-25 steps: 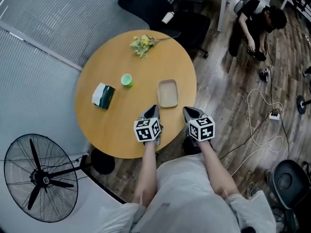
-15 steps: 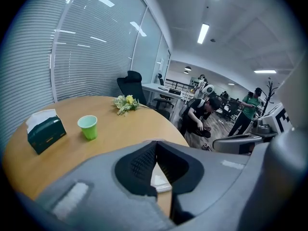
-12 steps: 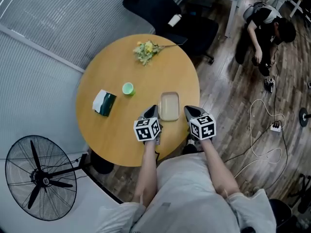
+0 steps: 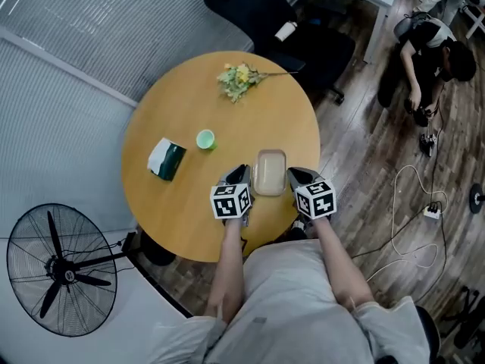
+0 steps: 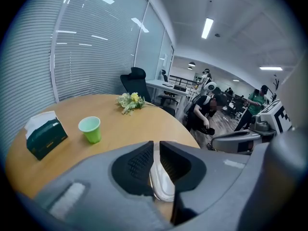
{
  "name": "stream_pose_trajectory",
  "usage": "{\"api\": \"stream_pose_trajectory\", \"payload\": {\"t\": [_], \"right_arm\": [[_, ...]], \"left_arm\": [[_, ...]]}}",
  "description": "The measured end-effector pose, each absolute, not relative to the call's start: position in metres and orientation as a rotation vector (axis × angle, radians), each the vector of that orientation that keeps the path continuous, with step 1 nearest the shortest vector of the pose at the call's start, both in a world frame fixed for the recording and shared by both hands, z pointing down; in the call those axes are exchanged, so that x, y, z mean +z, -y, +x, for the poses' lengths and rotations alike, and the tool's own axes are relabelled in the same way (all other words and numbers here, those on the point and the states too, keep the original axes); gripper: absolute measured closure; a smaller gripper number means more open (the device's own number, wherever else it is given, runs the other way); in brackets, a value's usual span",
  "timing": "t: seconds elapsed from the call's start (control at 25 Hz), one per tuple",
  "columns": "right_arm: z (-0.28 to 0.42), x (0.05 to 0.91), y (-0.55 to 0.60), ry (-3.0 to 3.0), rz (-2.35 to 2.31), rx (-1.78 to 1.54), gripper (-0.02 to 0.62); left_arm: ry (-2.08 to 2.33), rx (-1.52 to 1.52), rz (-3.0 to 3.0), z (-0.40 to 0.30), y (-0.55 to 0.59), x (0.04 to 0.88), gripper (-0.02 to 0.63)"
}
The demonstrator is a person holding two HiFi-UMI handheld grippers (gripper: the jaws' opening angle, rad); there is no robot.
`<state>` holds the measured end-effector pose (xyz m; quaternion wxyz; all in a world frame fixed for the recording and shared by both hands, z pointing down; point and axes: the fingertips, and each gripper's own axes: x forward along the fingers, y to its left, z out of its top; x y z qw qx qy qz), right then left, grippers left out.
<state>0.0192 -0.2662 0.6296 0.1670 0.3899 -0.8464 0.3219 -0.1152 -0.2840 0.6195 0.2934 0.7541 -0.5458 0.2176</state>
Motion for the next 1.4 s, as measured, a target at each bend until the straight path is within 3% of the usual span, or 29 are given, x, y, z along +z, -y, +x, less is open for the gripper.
{"api": "stream_pose_trajectory", "payload": {"t": [0.32,1.4], "right_arm": [[0.021,0.64,0.271,2.369,1.084,0.921,0.596],[0.046,0.687,0.304,2.24,1.096,0.992,0.595]], "left_arm": [[1.317,0.619,1.933,-0.109,0.278,0.658,0.525],[1.138,0.649,1.815,-0.107,0.29,0.724,0.543]]}}
